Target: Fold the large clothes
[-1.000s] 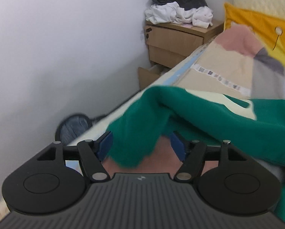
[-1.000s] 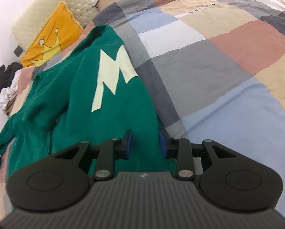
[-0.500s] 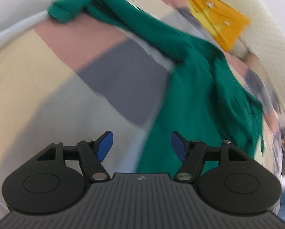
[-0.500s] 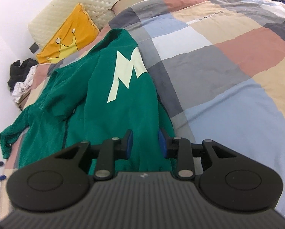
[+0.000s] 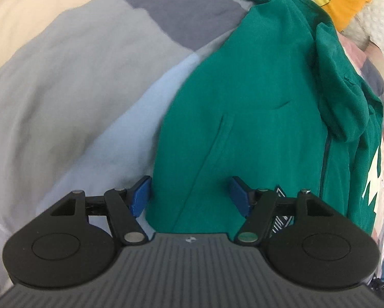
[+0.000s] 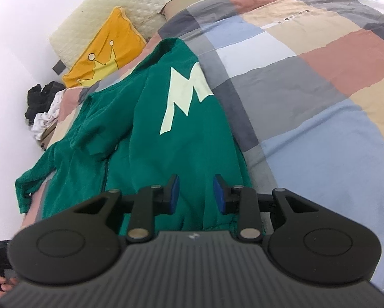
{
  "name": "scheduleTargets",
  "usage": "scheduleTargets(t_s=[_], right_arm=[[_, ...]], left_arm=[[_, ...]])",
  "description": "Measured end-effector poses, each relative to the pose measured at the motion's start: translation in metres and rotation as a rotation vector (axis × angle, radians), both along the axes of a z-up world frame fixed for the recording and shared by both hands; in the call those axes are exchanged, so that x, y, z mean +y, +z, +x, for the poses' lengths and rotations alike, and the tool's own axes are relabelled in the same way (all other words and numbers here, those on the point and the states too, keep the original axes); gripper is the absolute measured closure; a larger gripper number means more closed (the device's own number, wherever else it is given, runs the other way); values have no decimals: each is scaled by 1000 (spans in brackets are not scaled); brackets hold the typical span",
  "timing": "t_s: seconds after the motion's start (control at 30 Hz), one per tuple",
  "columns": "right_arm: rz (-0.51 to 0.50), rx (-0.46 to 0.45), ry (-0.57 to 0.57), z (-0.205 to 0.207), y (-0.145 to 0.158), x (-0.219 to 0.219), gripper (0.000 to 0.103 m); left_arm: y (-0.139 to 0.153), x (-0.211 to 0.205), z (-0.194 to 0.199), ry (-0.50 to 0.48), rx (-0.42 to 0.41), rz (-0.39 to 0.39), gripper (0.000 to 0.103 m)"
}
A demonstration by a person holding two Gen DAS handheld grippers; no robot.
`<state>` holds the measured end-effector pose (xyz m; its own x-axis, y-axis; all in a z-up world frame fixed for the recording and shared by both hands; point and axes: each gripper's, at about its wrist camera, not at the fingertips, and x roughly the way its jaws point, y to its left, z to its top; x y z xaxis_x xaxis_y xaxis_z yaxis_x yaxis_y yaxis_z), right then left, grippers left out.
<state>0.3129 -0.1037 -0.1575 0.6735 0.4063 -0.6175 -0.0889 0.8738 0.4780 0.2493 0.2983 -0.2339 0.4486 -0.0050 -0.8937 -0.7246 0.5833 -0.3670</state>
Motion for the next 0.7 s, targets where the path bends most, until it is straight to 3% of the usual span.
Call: scheduleTargets(t_s=[0.03, 0.1, 0.17, 0.27, 0.43, 0.53, 0.57, 0.6, 0.67, 0.7], right_arm=[[2, 1, 4, 1, 0, 1, 70], [19, 7, 14, 2, -1, 1, 70], [31, 8, 24, 4, -1, 2, 70], [41, 9, 46, 3, -2, 4, 70], [53, 23, 66, 5, -3, 2, 70], [60, 27, 65, 5, -3, -1, 70], [58, 30, 63, 5, -3, -3, 70], [56, 35, 61, 5, -3, -4, 70], [65, 46, 53, 5, -4, -8, 70], [77, 50, 47, 5, -4, -10, 70]], left_arm=[[1, -2, 0, -2, 4, 9, 36], [5, -2, 1, -23, 23, 44, 66], [10, -1, -5, -29, -1, 40, 83], [29, -2, -10, -53, -18, 110, 93], [31, -9, -15, -71, 25, 158, 93], [34, -19, -8, -115, 40, 218, 88], [35, -22, -6, -127, 52, 239, 79], [37, -24, -7, -136, 67, 241, 63], [38, -26, -11, -150, 64, 212, 45], [43, -28, -15, -156, 59, 208, 41]])
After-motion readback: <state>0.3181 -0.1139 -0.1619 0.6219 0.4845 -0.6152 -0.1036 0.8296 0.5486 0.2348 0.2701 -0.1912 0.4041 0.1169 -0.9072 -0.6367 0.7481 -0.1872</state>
